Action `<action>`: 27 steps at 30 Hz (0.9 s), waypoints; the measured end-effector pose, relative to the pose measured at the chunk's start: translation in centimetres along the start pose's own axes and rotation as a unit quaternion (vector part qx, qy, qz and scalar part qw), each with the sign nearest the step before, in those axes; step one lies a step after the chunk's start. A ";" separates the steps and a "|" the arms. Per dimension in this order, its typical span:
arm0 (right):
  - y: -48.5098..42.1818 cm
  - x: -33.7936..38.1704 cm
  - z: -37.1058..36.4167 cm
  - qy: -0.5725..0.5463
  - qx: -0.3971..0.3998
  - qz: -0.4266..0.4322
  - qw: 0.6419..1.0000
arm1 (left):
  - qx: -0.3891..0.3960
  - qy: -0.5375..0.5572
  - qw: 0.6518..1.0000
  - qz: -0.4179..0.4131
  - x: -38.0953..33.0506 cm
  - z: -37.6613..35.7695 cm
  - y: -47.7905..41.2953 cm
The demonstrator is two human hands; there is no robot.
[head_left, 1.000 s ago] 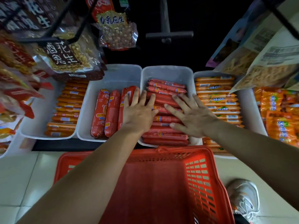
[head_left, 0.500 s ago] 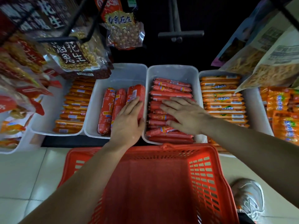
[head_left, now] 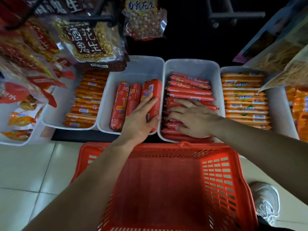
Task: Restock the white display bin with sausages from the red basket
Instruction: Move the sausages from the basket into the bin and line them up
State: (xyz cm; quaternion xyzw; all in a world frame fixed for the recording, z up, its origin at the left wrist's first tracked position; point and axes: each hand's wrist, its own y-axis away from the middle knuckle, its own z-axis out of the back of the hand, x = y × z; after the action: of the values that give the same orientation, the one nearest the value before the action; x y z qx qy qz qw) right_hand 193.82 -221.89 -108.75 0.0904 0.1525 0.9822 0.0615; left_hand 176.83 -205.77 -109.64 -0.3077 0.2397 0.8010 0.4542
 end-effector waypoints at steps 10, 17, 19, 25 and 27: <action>-0.7 0.7 -1.3 -0.001 -0.016 0.021 1.000 | 0.003 -0.004 1.000 -0.009 0.2 -0.1 0.1; -1.3 0.5 -0.5 -0.073 -0.059 0.040 0.995 | 0.004 0.008 1.000 -0.008 0.4 -0.1 -0.1; -1.2 0.6 -0.9 -0.078 -0.035 0.043 0.995 | 0.004 0.012 1.000 -0.007 0.4 -0.1 -0.1; -1.9 0.9 -1.4 -0.095 -0.017 0.036 0.995 | 0.004 0.025 1.000 -0.007 0.4 0.0 0.0; -1.8 0.7 -1.7 -0.088 -0.020 0.036 0.995 | 0.004 0.022 1.000 -0.008 0.3 0.0 0.0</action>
State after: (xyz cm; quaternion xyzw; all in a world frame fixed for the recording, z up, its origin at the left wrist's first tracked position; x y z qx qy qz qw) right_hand 192.94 -220.60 -110.73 0.1809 0.1233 0.9749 0.0411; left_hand 176.68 -205.60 -109.89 -0.3251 0.2503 0.7892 0.4570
